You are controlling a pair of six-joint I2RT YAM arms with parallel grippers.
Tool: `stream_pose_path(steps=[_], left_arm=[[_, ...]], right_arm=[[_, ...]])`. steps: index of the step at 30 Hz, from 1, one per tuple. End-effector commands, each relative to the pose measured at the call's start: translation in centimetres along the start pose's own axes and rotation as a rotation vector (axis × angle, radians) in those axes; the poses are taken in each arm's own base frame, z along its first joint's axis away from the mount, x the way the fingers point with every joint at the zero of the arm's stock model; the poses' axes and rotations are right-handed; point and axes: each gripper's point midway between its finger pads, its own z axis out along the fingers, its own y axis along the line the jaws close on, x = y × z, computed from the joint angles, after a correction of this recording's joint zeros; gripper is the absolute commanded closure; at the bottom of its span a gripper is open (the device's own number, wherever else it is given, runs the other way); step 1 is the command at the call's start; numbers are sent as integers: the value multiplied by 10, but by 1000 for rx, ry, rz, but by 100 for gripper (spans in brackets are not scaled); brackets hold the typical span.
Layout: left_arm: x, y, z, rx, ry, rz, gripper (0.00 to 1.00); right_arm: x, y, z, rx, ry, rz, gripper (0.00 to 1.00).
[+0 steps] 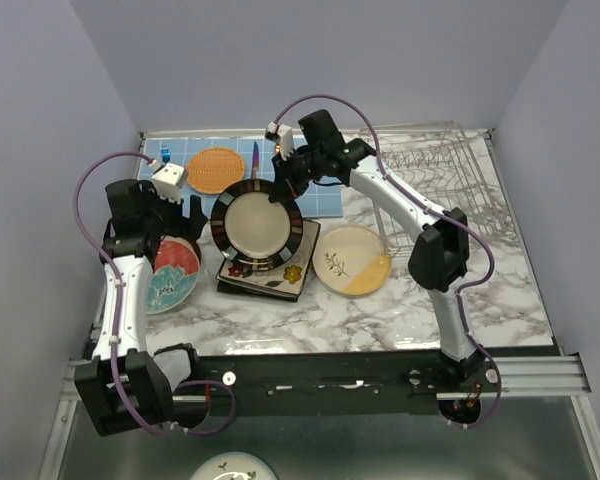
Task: Unload the plates from the dish rack
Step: Place the plate at the center of the board.
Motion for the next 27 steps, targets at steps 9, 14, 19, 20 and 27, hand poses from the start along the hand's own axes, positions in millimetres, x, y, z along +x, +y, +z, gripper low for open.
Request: stream_pose_path(steps=[9,14,19,20,27], left_arm=[[-11,-30,1,171,-64,-105,6],[32,-34,13,269,-35,-86,7],[38,-40,13,328,-49,-84,8],[36,-41,13,338,-54,-81,9],[29,-65,4,529,-76,-62,16]], right_arm=[[-60,42,-40,-44,-169,-99,99],[-62,56,-47,-103,-174,-113,99],[-67,64,-54,-117,-189,-127,99],[-68,64,-54,-122,-190,-128,99],[-73,82,-63,-181,-200,-145,99]])
